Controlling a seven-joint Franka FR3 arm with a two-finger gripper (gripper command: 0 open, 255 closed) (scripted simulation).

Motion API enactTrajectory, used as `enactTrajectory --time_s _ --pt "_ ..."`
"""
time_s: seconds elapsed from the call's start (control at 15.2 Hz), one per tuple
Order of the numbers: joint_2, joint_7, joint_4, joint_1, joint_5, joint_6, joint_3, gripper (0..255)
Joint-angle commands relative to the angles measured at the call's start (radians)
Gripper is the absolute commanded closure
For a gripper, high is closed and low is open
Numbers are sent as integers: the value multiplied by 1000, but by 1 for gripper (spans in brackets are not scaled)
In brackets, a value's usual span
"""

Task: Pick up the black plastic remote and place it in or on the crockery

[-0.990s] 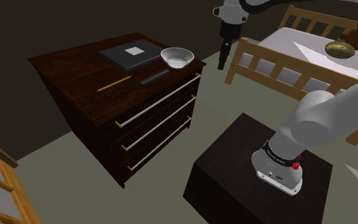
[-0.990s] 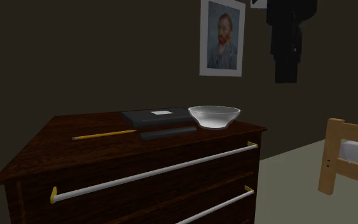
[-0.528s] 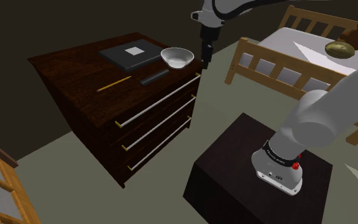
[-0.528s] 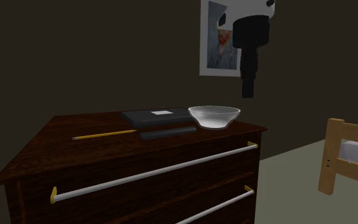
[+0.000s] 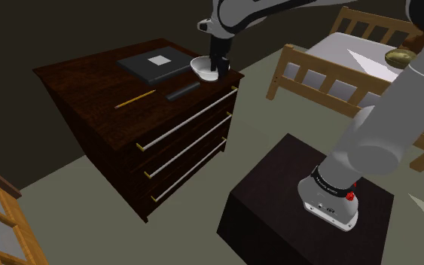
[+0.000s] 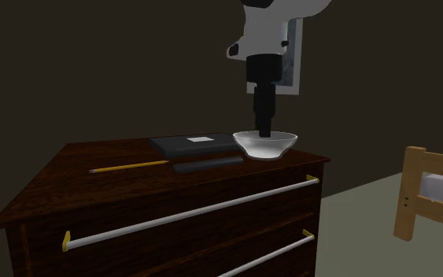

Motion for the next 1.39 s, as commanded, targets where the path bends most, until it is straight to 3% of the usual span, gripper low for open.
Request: enactTrajectory --time_s 0.0,0.66,1.32 --pt "69 -72 62 10 6 17 8 0" --pt "368 -365 361 50 7 56 84 0" --pt "414 -363 325 49 4 138 84 0"
